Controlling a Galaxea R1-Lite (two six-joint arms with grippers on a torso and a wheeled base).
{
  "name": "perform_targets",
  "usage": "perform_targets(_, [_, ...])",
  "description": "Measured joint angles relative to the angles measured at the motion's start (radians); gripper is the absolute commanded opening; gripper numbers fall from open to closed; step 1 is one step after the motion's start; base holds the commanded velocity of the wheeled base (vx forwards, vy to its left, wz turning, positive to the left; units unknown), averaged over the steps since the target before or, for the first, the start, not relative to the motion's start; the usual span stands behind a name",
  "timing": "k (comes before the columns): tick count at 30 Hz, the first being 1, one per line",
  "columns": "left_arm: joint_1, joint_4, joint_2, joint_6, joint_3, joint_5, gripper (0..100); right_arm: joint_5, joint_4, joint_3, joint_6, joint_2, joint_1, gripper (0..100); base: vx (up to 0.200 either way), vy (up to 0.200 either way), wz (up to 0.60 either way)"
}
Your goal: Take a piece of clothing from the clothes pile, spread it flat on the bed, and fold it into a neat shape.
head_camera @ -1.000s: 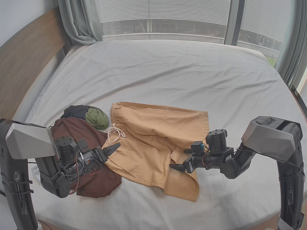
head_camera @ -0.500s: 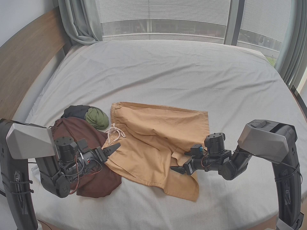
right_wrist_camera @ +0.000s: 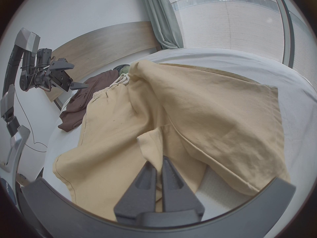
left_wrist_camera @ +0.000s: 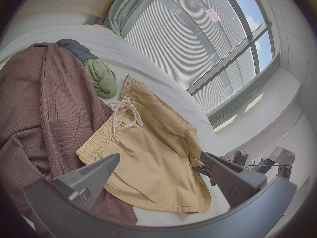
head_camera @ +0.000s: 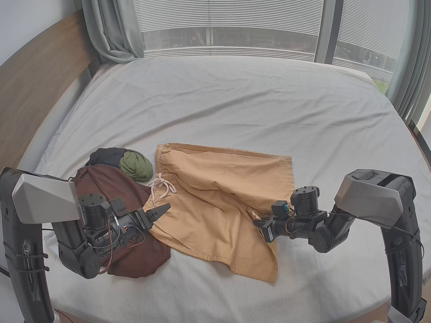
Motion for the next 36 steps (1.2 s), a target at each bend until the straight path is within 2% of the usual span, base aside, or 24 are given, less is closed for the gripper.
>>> perform_targets(6, [0.0, 0.0, 0.006, 0.001, -0.002, 0.0, 100, -0.003, -0.043, 0.062, 0.0, -0.019, -0.033, 0, 0.0, 0.0, 0.0])
perform_targets(19, [0.0, 0.0, 0.01, 0.001, -0.007, 0.002, 100, -0.017, -0.167, 0.203, 0.009, -0.052, -0.199, 0, 0.0, 0.0, 0.0])
perform_targets(29, [0.007, 0.0, 0.021, 0.0, -0.01, 0.002, 100, -0.033, -0.218, 0.211, 0.056, -0.048, -0.219, 0, 0.0, 0.0, 0.0])
perform_targets(30, [0.007, 0.0, 0.022, 0.0, -0.01, 0.003, 100, -0.034, -0.22, 0.212, 0.056, -0.048, -0.219, 100, 0.0, 0.0, 0.0])
perform_targets(36, [0.026, 0.001, 0.026, -0.001, -0.011, 0.003, 100, -0.056, -0.256, 0.217, 0.063, -0.052, -0.209, 100, 0.0, 0.0, 0.0])
